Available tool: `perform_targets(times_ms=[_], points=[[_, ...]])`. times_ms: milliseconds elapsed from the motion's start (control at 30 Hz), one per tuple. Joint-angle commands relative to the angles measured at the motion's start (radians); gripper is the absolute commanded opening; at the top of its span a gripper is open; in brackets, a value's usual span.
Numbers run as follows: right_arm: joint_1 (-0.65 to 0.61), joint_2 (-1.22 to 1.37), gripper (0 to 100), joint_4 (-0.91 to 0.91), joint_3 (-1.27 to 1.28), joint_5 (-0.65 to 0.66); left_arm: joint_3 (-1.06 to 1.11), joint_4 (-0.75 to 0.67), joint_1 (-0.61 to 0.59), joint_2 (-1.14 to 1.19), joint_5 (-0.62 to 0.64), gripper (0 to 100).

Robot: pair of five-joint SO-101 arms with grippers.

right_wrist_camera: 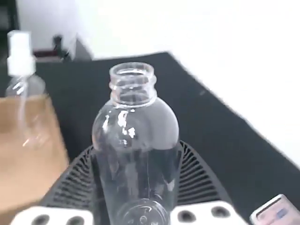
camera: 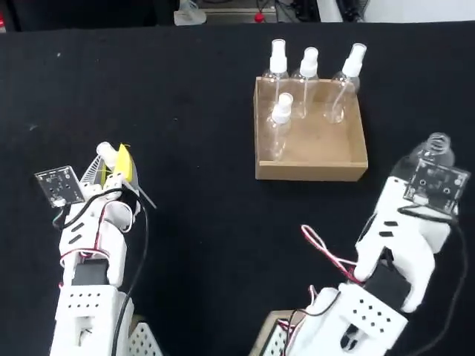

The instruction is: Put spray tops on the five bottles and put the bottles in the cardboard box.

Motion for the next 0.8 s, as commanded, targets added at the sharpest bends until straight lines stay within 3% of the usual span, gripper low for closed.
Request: perform_targets(times_ms=[0,267,633,767], points=[[0.035,0.082,1.2,-0.230,0.030,0.034,-0.004,-0.025,-0.008,-0.017,0.002,3],[0.034,0.440,1.2,-0.640,0.038,-0.014,-0.002,-0.025,-0.002,-0.017,0.002,3],[0.034,0.917,1.1,-1.026,0.031,-0.020,-0.002,-0.025,-0.002,-0.017,0.002,3],[0.058,1.058,1.1,-1.169,0.027,-0.141,-0.002,-0.025,-0.002,-0.017,0.002,3]])
